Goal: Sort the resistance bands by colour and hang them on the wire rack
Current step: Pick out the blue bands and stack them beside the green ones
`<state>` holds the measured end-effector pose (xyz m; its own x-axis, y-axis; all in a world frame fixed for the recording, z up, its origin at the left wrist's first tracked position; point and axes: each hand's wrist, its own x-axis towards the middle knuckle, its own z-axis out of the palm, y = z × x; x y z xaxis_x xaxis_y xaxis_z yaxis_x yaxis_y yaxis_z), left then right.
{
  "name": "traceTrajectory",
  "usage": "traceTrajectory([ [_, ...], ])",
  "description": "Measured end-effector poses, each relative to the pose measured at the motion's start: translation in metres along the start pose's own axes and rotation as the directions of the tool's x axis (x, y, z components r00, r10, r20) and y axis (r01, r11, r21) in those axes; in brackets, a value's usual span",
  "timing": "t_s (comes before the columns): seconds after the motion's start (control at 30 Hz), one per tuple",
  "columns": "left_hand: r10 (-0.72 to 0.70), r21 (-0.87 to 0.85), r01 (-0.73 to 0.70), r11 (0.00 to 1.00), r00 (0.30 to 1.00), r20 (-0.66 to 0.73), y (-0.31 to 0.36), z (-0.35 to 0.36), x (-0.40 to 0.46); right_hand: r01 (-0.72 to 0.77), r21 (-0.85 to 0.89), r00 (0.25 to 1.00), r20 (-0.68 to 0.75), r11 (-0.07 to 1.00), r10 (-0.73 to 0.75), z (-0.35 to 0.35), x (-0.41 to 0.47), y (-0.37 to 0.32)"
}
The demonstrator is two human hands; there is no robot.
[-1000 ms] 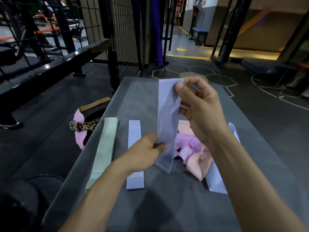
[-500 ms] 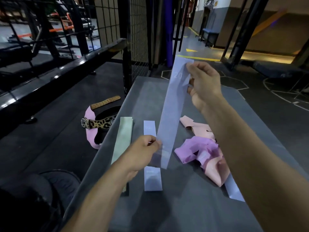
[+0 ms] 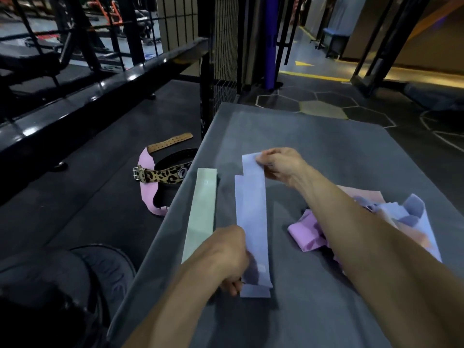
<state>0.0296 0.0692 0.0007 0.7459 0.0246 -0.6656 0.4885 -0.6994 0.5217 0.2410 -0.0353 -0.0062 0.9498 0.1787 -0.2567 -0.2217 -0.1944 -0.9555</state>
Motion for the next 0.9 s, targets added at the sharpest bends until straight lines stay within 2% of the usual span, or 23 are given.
traceTrajectory([
  [0.1, -0.028, 0.092, 0.024, 0.995, 0.999, 0.041, 0.007, -0.003, 0.002, -0.011, -0.195, 1.0, 0.003, 0.981, 0.012, 0.004, 0.011, 0.008],
  [0.27, 0.048, 0.139, -0.028, 0.99, 0.989, -0.14, 0.006, -0.006, 0.011, -0.03, -0.314, 0.999, 0.02, 0.949, 0.038, 0.011, 0.022, 0.024],
  [0.43, -0.058, 0.043, 0.057, 0.997, 0.998, 0.033, 0.006, -0.014, 0.009, -0.011, -0.396, 1.0, 0.019, 0.918, 0.02, 0.014, 0.029, 0.034],
  [0.5, -0.038, 0.047, 0.039, 0.998, 0.999, -0.012, 0.001, -0.013, 0.011, -0.009, -0.419, 1.0, 0.001, 0.908, 0.01, 0.016, 0.032, 0.035],
  [0.6, 0.064, 0.112, -0.048, 0.993, 0.988, -0.138, -0.004, -0.009, 0.009, -0.003, -0.468, 1.0, -0.017, 0.884, -0.006, 0.019, 0.036, 0.039],
  [0.67, 0.054, 0.109, -0.042, 0.993, 0.993, -0.108, -0.003, -0.01, 0.009, 0.007, -0.485, 0.999, -0.024, 0.875, -0.021, 0.021, 0.038, 0.041],
  [0.77, -0.013, 0.033, 0.011, 0.999, 0.999, 0.048, 0.001, -0.012, 0.007, 0.015, -0.498, 0.999, -0.027, 0.867, -0.033, 0.023, 0.039, 0.043],
  [0.9, 0.067, -0.08, -0.061, 0.995, 0.995, 0.076, 0.002, -0.009, 0.004, 0.034, -0.513, 0.999, -0.009, 0.858, -0.045, 0.021, 0.04, 0.043],
])
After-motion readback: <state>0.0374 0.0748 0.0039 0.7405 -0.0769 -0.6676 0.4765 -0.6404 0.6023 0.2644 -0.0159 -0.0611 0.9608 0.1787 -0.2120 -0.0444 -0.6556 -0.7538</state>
